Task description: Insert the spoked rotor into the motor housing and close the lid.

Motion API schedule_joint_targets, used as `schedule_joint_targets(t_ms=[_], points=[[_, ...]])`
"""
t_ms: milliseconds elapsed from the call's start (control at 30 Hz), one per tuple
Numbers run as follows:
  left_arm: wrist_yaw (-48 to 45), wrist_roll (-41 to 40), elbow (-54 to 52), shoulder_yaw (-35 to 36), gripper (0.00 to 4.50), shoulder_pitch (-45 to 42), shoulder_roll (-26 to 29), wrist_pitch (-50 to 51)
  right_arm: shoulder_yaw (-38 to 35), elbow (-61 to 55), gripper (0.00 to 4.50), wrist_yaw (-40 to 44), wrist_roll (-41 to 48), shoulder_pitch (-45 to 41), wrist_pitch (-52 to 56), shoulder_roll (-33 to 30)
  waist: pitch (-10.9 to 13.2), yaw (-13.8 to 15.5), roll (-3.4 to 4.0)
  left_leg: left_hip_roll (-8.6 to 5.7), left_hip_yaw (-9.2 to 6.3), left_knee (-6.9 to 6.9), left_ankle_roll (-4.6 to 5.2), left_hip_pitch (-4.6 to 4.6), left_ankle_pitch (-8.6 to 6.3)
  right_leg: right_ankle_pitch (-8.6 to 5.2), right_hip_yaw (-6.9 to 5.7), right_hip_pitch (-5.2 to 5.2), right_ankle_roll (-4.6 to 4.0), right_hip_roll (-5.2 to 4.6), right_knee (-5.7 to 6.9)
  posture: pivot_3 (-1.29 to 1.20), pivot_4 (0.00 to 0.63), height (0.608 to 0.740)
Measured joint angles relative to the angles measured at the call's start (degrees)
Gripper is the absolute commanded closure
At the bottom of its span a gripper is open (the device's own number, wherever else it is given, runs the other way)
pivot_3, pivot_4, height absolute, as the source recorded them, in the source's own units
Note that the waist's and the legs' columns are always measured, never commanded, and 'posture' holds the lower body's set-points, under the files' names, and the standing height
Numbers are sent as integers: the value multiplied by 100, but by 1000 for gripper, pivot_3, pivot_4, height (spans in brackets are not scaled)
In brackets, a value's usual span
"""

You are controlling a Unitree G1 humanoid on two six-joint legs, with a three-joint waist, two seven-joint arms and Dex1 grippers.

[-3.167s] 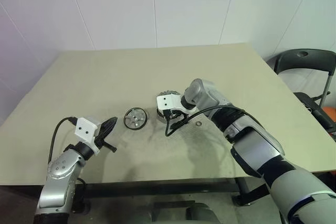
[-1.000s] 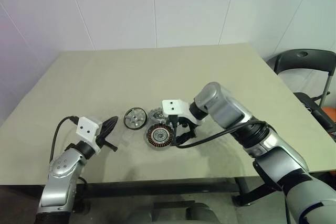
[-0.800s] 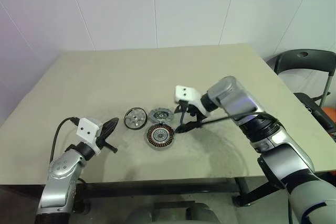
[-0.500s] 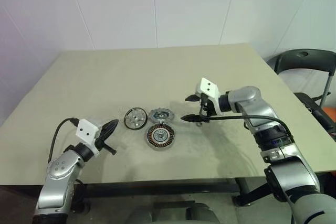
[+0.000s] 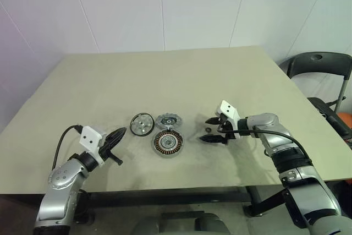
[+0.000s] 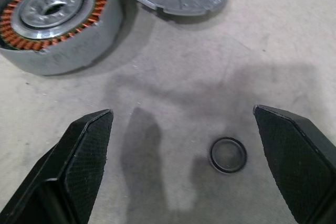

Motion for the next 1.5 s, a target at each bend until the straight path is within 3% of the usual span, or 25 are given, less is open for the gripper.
schedule_joint_targets(t_ms=[400, 500, 800, 833, 1133, 1333, 1500], points=[[18, 4, -30, -1, 4500, 12, 11, 0, 1, 722, 24, -89, -131, -123, -436, 11, 0, 2, 0, 0, 0, 2, 0, 7, 0, 0, 0, 8, 0, 0, 0, 0, 0, 740], [38, 5, -30, -1, 4500, 9, 11, -1, 0, 784, 652, -93, -148, -128, -513, 11, 0, 2, 0, 0, 0, 2, 0, 11, 0, 0, 0, 12, 0, 0, 0, 0, 0, 740], [98, 8, -29, -1, 4500, -39, 22, -4, 2, 901, 3754, -101, -223, -137, -691, 7, -1, -1, -1, 0, 0, 2, 0, 16, 0, 0, 0, 16, 0, 0, 0, 0, 0, 740], [98, 8, -29, -1, 4500, -42, 22, -5, 2, 913, 3850, -98, -225, -137, -704, 6, -1, 1, -1, 0, 0, 2, 0, 19, 0, 0, 0, 21, 0, 0, 0, 0, 0, 740], [86, 8, -27, -2, 4500, -139, 63, -6, 4, 786, 3848, 103, -217, -273, -529, -24, -1, -9, -1, 0, 1, 1, 0, 23, 0, 0, 2, 22, 0, 1, -1, 0, 0, 740], [15, 8, -23, -11, 4500, -147, 82, -5, 270, -487, 3848, 773, 33, -449, 217, -18, 0, 0, 0, 4, -9, -2, 0, 15, 0, -1, 0, 13, 1, 1, -1, 0, 0, 740], [-8, 8, -23, -12, 4500, -148, 84, -5, 617, -1341, 3848, 931, 274, -590, 814, 341, 0, -1, 0, 3, -19, -1, 0, 15, 0, -1, 0, 14, 1, 1, -2, 0, 0, 740]])
